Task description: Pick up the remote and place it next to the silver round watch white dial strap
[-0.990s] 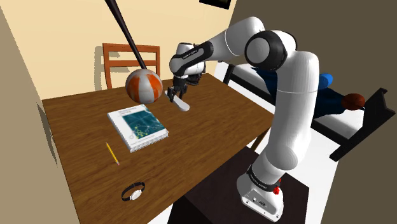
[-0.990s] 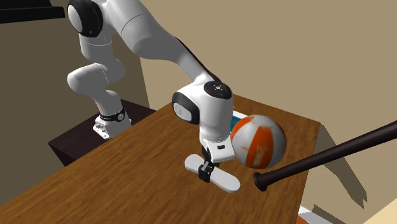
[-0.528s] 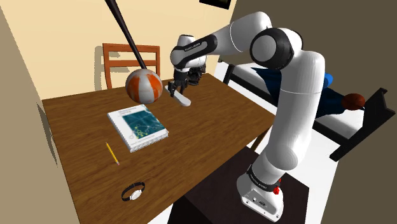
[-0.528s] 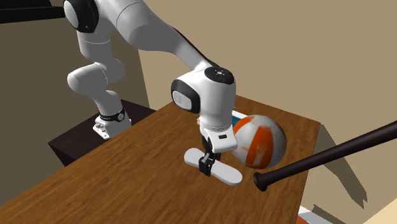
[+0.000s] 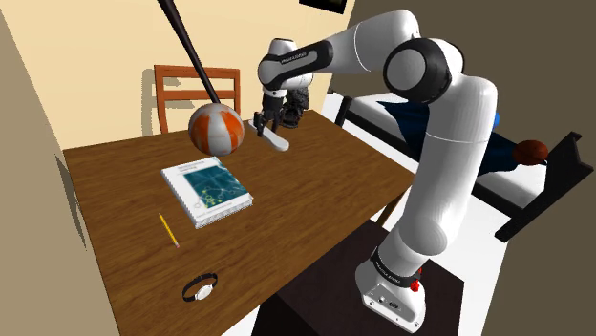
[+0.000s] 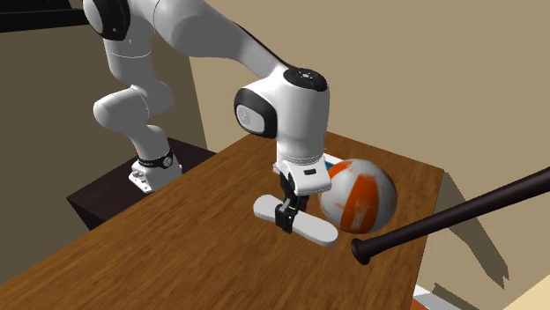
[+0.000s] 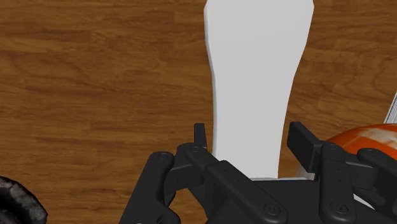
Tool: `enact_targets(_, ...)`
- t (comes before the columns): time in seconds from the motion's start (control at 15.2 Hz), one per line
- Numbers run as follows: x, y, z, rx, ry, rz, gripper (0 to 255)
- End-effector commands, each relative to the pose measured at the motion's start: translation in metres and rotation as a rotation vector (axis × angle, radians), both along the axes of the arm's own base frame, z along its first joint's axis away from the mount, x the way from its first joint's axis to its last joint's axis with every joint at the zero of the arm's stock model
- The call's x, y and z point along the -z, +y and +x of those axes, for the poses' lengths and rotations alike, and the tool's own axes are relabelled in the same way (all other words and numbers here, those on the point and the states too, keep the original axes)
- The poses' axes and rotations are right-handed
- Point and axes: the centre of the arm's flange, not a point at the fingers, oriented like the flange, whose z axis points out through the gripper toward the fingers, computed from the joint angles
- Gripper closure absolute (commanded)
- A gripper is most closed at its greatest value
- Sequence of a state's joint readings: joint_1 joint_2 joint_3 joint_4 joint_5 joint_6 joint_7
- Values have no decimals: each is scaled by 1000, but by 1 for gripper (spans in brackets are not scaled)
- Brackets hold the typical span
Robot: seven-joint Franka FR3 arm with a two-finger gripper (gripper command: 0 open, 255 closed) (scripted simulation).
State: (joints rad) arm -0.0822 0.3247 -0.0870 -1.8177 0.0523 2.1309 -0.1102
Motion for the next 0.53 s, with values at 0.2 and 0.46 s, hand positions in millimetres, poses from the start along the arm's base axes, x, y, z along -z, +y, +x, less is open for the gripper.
enact_targets(0.2, -18, 10, -9, 0, 0, 0, 255)
enact_targets(0.46, -18, 49, -44, 0, 0, 0, 255)
